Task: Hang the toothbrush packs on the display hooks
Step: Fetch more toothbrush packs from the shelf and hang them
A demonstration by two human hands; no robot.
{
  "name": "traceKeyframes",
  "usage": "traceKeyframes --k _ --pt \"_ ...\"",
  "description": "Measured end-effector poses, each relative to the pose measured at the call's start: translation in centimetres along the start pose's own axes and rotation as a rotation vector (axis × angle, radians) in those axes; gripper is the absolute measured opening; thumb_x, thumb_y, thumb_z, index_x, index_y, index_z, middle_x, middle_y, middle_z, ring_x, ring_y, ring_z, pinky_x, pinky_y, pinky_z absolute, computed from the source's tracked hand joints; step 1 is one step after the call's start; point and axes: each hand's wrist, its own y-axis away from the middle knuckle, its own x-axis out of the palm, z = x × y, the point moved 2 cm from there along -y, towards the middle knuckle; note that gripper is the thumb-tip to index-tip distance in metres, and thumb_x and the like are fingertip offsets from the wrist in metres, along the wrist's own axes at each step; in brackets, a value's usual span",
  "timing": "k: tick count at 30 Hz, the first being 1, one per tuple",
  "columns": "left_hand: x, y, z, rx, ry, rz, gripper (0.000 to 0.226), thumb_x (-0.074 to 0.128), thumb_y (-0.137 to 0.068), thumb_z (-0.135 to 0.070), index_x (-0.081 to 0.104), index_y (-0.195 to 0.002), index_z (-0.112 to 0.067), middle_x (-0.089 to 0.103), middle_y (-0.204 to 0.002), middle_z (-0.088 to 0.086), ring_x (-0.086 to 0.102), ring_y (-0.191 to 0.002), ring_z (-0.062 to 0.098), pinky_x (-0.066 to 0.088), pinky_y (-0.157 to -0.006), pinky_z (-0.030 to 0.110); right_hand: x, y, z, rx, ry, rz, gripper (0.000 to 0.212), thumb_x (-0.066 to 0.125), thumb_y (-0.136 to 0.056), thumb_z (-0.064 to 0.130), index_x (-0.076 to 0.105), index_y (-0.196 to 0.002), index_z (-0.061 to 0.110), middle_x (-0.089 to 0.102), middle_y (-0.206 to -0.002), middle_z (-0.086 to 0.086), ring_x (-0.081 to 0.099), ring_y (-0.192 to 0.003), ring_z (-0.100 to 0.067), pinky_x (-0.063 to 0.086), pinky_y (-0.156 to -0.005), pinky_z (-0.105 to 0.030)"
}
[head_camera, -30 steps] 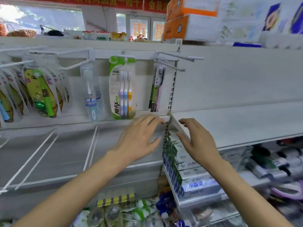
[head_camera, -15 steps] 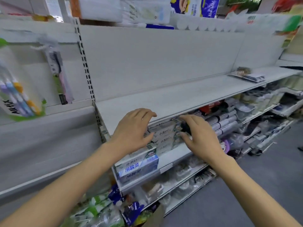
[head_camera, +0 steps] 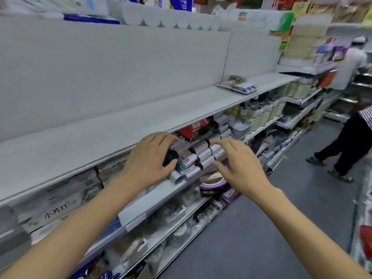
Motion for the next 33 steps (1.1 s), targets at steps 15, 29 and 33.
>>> traceKeyframes --k 15,29,33 --pt "14.4 -20.4 -4.9 0.142 0.059 -0.041 0.050 0.062 -0.084 -0.038 0.053 -0.131 -0.021 0.058 -0.127 -0.003 0.048 -0.120 0.019 0.037 -0.108 0.037 3.9 -7.4 -19.1 0.145 0.033 -0.030 0.052 0.065 -0.093 0.036 0.050 -0.139 0.018 0.056 -0.136 0.001 0.050 -0.127 -0.021 0.039 -0.107 -0.035" --pt "24.0 -38.5 -4.9 0.106 0.072 0.078 0.052 0.046 -0.087 -0.048 0.052 -0.133 -0.025 0.057 -0.132 -0.002 0.048 -0.126 0.021 0.032 -0.115 0.045 8.7 -21.8 -34.4 0.103 0.029 0.016 0.052 0.065 -0.092 0.035 0.052 -0.138 0.015 0.056 -0.137 -0.004 0.050 -0.127 -0.025 0.041 -0.106 -0.037" --pt "26.5 -42.8 -5.3 0.067 0.082 0.059 0.048 0.051 -0.087 -0.045 0.055 -0.130 -0.026 0.058 -0.129 -0.004 0.050 -0.123 0.020 0.031 -0.113 0.040 9.9 -25.8 -39.1 0.083 -0.016 0.000 0.052 0.064 -0.093 0.036 0.051 -0.139 0.015 0.056 -0.137 -0.002 0.050 -0.127 -0.024 0.042 -0.106 -0.037"
